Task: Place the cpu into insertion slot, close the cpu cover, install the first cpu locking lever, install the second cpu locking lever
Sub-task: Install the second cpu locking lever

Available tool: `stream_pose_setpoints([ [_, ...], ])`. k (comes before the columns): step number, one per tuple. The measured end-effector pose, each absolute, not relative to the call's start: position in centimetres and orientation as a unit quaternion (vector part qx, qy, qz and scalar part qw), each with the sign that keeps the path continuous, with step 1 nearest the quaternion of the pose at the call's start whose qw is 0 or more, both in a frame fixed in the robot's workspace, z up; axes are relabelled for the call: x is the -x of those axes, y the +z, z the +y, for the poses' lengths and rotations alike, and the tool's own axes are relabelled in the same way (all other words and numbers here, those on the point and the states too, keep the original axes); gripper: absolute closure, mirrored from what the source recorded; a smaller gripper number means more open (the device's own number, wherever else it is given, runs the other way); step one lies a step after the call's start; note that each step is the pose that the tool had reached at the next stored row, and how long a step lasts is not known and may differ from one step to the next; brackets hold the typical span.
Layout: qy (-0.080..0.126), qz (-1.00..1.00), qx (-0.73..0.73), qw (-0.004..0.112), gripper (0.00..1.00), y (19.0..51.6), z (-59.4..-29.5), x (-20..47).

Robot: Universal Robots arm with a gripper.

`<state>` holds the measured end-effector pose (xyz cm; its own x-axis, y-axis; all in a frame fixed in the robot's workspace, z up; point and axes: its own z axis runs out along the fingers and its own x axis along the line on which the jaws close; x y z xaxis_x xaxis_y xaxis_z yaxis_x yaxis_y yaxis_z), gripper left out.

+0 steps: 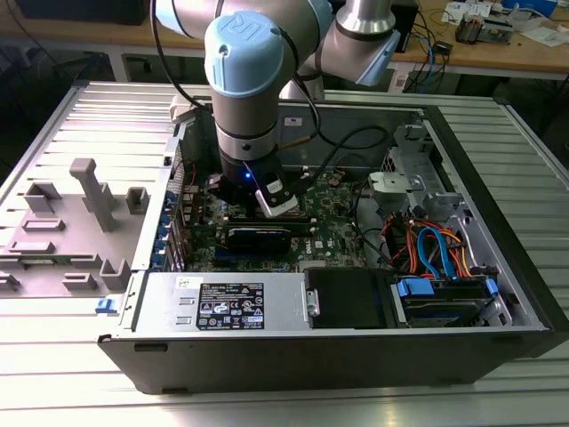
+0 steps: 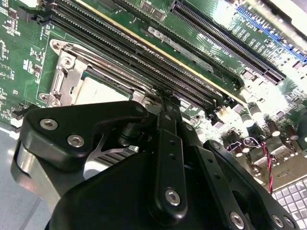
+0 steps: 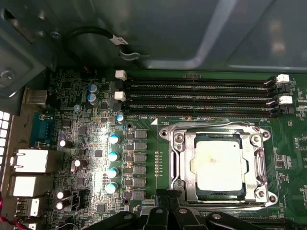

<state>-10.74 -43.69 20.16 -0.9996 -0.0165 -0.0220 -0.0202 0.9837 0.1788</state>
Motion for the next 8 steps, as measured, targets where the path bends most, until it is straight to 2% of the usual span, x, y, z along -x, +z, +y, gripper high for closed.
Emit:
stream_pose_setpoints([
  [8, 0.081, 0.997, 0.009, 0.008, 0.89, 20.28, -43.68, 10.74],
])
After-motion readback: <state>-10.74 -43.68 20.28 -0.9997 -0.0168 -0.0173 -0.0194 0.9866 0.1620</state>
